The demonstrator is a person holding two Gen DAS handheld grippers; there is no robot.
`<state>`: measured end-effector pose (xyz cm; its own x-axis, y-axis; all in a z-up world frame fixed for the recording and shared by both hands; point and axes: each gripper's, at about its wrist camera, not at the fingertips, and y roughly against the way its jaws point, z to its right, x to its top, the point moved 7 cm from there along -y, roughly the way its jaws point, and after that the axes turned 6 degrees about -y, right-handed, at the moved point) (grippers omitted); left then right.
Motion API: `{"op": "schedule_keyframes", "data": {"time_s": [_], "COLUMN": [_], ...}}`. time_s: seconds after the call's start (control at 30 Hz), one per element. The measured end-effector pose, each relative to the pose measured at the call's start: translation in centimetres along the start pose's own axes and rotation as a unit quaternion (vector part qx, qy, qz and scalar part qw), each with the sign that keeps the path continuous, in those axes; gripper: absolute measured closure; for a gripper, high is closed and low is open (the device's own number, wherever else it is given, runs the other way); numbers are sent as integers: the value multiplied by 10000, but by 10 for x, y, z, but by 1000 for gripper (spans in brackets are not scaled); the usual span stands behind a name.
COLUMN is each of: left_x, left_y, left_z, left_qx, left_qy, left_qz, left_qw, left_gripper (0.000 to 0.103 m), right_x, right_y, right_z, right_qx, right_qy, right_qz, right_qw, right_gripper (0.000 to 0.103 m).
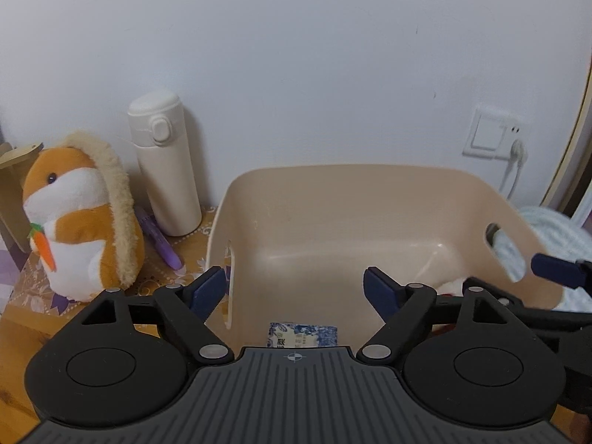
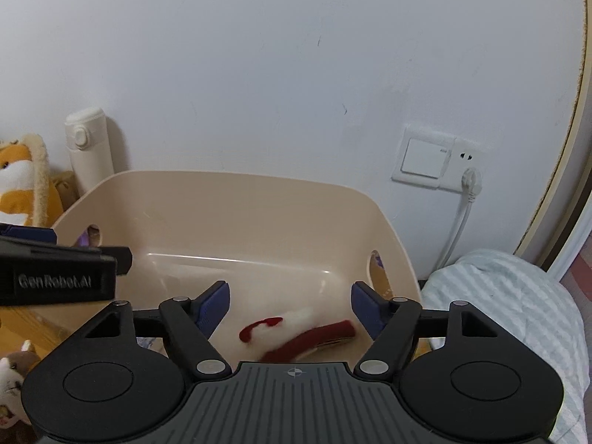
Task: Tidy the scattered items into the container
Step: 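Carry the carton and plush into the basket and open both grippers, then grasp the brown-white plush bear with left gripper while right grasps blue snack box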
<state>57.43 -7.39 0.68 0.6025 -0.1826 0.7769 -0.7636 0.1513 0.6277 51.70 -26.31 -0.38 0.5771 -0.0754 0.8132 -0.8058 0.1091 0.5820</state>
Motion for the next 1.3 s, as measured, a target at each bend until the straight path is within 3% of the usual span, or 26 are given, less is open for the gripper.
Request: {"op": "schedule_keyframes", "data": {"time_s": [0.13, 0.2, 0.4, 0.47, 0.57, 0.67, 1.03, 1.3], "left_x": [0, -4, -23, -33, -48, -67, -132, -149], "left_y": [26, 43, 84, 95, 112, 124, 120, 95], "left_z": [-4, -7, -16, -19, -27, -36, -45, -59], "left_qx": [44, 101, -32, -28, 37, 22, -14, -48], "left_qy": [-128, -189, -158, -297, -581, -794, -1459, -1263], "left_qz": [156, 308, 464, 504, 588, 578, 446, 247], "left_qw": [9998, 9993, 9988, 9983, 9966, 9952, 9883, 9917], "left_gripper": [19, 18, 17, 17, 17, 17, 17, 17], "right_x": [1, 1, -10, -16, -28, -44, -105, -134], "right_y": [28, 45, 94, 110, 133, 149, 152, 126], "right_z": [4, 6, 15, 17, 24, 36, 92, 96], "right_qx": [61, 83, 178, 164, 42, -37, -319, -409], "right_qy": [-33, -31, -143, -140, -91, -124, -967, -1208], "right_qz": [154, 277, 542, 619, 779, 848, 155, -419], "right_qw": [9999, 9996, 9983, 9979, 9969, 9963, 9947, 9909], "right_gripper": [24, 16, 16, 14, 2, 1, 0, 0]}}
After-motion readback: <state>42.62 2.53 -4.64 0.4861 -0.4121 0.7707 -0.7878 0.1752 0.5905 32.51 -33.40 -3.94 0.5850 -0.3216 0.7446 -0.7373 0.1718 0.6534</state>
